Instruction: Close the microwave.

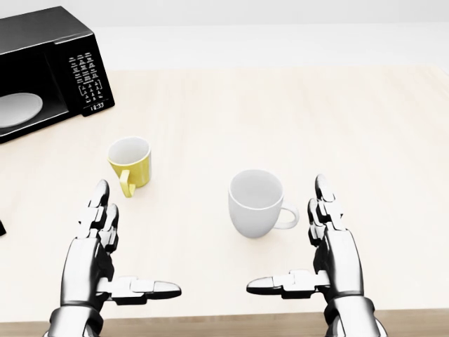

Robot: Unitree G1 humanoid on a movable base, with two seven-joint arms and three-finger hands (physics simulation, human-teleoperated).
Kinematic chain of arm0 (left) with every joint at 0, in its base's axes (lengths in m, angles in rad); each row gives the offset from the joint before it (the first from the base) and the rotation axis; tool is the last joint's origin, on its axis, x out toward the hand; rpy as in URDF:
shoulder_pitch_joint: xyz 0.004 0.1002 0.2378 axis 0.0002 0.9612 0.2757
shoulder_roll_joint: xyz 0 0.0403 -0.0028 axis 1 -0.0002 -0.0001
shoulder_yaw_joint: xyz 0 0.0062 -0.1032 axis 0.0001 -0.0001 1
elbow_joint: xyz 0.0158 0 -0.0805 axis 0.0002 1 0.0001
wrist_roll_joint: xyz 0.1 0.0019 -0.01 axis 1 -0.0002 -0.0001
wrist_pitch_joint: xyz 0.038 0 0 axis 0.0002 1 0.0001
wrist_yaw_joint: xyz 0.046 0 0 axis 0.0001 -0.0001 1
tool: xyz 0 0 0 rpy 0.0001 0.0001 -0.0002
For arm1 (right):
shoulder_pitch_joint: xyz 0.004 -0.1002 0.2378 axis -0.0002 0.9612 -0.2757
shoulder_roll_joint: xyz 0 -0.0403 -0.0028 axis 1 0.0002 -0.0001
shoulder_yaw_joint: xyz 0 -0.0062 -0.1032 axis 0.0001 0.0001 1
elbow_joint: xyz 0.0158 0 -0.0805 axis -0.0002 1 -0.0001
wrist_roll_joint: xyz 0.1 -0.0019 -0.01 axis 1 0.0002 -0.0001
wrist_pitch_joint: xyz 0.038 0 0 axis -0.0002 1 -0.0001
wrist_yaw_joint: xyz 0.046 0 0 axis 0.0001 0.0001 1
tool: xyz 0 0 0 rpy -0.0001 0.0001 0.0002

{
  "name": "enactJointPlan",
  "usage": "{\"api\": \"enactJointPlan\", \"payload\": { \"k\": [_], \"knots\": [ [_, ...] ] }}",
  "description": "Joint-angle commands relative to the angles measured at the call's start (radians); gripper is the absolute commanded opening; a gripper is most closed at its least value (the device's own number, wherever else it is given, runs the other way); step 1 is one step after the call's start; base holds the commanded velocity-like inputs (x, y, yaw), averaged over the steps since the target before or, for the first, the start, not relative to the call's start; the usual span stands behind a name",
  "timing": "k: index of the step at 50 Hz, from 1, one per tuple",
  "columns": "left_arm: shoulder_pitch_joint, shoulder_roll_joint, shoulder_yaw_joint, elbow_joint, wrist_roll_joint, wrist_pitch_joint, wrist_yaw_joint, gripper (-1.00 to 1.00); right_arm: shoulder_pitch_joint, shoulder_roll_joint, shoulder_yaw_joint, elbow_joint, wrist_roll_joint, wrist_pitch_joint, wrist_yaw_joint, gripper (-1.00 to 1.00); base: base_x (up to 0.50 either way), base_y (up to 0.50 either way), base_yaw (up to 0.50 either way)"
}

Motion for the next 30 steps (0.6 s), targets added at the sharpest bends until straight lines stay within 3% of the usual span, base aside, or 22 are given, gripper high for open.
{"api": "enactJointPlan", "payload": {
  "k": [1,9,23,24,28,29,30],
  "knots": [
    [0.026,0.006,0.007,-0.040,0.001,-0.001,-0.027,1.00,0.009,-0.008,-0.015,-0.016,0.014,0.001,0.029,1.00,0.00,0.00,0.00],
    [0.030,0.006,0.004,-0.049,0.008,0.004,-0.030,1.00,0.011,-0.008,-0.012,-0.017,0.009,0.000,0.031,1.00,0.00,0.00,0.00],
    [0.032,0.002,-0.008,-0.028,0.021,-0.013,-0.033,1.00,0.001,-0.005,-0.002,0.022,-0.019,-0.012,0.015,1.00,0.00,0.00,0.00],
    [0.034,0.002,-0.009,-0.034,0.022,-0.010,-0.034,1.00,0.000,-0.005,-0.002,0.027,-0.021,-0.014,0.013,1.00,0.00,0.00,0.00],
    [0.095,0.000,-0.012,-0.220,0.001,0.060,-0.045,1.00,0.107,0.003,0.039,-0.281,-0.044,0.087,0.012,1.00,0.00,0.00,0.00],
    [0.118,0.000,-0.011,-0.296,-0.012,0.089,-0.050,1.00,0.137,0.003,0.055,-0.364,-0.058,0.087,0.012,1.00,0.00,0.00,0.00],
    [0.140,-0.001,-0.009,-0.367,-0.020,0.089,-0.050,1.00,0.164,0.002,0.068,-0.432,-0.071,0.087,0.012,1.00,0.00,0.00,0.00]
  ]
}}
